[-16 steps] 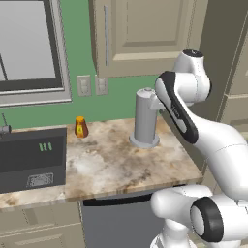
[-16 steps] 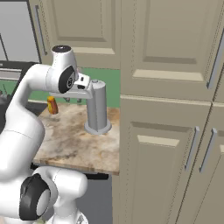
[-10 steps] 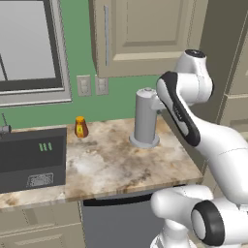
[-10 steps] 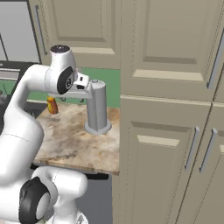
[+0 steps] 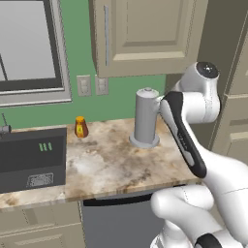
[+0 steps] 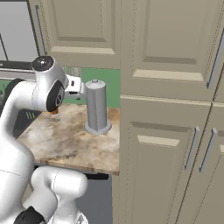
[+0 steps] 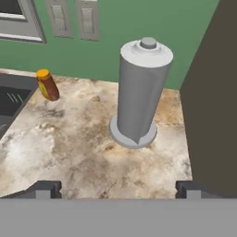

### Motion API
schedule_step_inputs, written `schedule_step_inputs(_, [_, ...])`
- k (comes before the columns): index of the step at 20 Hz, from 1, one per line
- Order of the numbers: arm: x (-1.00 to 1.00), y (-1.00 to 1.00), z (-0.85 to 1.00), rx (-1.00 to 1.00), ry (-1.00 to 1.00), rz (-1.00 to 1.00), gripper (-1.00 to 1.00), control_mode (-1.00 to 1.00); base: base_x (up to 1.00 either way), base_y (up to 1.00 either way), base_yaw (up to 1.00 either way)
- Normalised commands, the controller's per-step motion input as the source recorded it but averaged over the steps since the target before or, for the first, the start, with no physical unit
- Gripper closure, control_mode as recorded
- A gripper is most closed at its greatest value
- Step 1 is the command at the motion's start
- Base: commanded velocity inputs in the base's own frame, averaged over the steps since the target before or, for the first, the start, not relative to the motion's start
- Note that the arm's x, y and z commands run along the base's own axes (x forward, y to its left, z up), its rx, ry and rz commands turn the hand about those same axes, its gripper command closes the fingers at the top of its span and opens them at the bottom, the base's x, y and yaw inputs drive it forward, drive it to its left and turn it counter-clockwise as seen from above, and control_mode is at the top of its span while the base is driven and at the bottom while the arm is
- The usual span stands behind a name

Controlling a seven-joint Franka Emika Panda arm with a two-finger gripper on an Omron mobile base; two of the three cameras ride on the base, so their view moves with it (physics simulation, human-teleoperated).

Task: Open the cabinet. Pick the bar soap and place it next to the sink. Then close the cabinet.

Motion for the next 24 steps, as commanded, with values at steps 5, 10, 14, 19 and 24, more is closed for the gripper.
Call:
schedule_step_inputs(5, [-0.09,0.29,0.27,-0.09,-0.09,0.00,-1.00,-1.00,0.00,0.00,0.00])
schedule_step_inputs(10, [-0.01,0.40,0.34,-0.10,0.00,-0.04,-1.00,-1.00,0.00,0.00,0.00])
schedule_step_inputs(14, [-0.05,0.33,0.36,-0.03,0.00,-0.10,-1.00,-1.00,0.00,0.00,0.00])
schedule_step_inputs(19, [-0.09,0.25,0.34,0.00,0.00,-0.09,-1.00,-1.00,0.00,0.00,0.00])
schedule_step_inputs(24, [-0.14,0.25,0.28,0.00,-0.07,-0.10,-1.00,-1.00,0.00,0.00,0.00])
